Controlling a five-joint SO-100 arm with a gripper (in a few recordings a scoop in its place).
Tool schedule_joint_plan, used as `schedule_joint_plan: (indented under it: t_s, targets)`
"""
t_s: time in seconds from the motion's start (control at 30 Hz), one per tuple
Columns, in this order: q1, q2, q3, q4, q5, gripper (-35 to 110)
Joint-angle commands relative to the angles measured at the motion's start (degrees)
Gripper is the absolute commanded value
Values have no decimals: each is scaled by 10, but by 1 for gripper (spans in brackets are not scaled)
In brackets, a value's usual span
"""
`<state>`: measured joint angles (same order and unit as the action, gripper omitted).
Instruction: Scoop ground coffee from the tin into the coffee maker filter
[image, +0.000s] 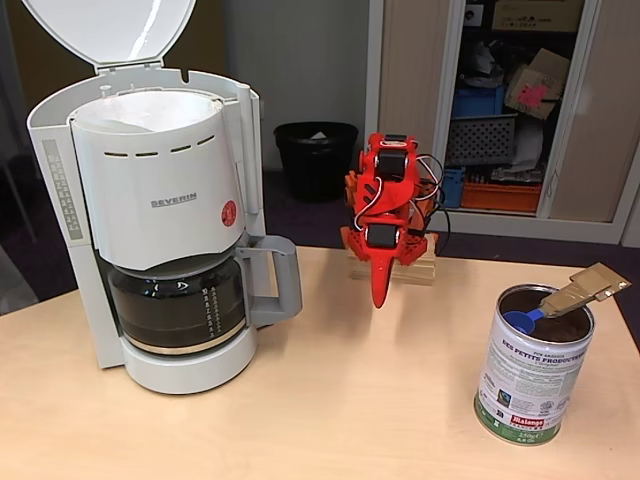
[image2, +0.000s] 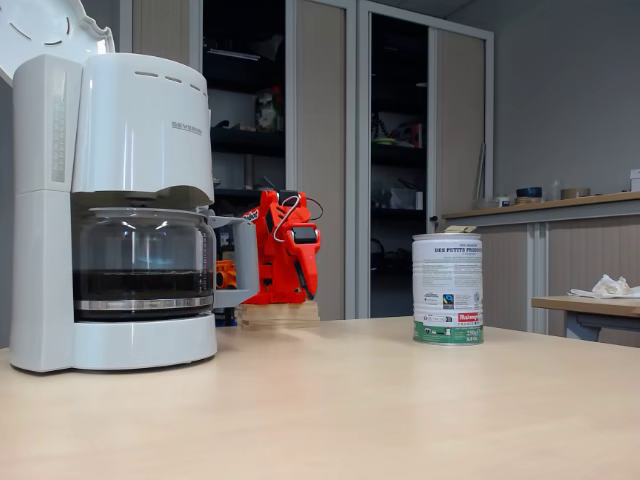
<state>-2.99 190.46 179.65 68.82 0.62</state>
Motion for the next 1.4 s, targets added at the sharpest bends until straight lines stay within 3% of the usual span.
schedule_joint_plan:
  t_s: [0.0, 1.37]
  targets:
    - [7, 0, 4, 8, 3, 3]
    - [7, 0, 4, 8, 3, 0]
